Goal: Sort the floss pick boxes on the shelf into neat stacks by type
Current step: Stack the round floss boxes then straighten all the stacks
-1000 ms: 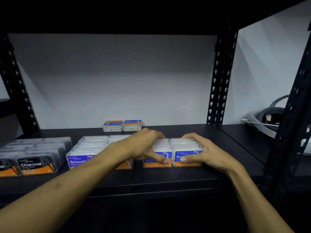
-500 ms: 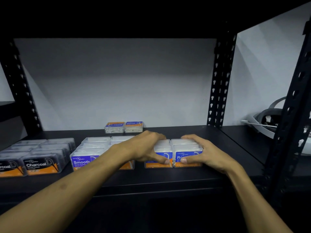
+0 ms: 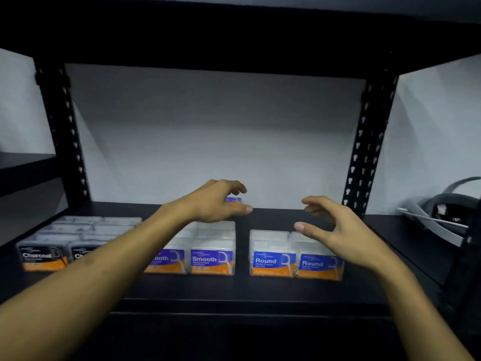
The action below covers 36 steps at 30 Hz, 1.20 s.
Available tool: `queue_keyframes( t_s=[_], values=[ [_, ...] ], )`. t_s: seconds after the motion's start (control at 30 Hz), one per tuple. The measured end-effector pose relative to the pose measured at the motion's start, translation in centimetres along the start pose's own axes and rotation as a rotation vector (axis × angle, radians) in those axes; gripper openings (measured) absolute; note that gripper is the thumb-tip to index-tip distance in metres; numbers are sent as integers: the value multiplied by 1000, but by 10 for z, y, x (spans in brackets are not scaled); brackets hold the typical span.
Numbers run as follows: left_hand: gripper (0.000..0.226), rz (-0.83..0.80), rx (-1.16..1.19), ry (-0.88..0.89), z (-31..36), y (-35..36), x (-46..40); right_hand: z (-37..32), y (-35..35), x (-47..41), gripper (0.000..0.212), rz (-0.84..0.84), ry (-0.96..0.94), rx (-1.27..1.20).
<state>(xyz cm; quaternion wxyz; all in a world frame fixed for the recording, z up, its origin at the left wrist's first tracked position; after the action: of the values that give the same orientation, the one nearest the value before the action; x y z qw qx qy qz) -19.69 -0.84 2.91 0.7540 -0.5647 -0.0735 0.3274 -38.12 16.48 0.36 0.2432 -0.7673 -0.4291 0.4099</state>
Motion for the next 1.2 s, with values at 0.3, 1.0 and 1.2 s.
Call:
queue_keyframes(
  t_s=[0.3, 1.0, 1.2],
  values=[
    [37, -16, -108, -193, -119, -30, -34, -29, 91, -110, 48, -406, -80, 400],
    [45, -169, -237, -201, -183, 31, -100, -22, 194, -219, 41, -498, -140, 655],
    [71, -196, -156, -214, -180, 26, -94, -15, 177, -217, 75, -537, -12, 503]
  ],
)
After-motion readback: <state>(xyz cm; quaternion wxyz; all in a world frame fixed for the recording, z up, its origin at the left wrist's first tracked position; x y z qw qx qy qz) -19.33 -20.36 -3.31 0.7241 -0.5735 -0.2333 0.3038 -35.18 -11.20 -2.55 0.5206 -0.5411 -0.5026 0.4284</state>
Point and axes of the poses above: each hand's wrist, its own x-axis away from the middle knuckle, its own y-axis out of the palm, z = x × y, the point moved 7 cm from there along -x, towards the middle knuckle, and after that the axes turned 3 degrees about x, right-handed, at the moved point
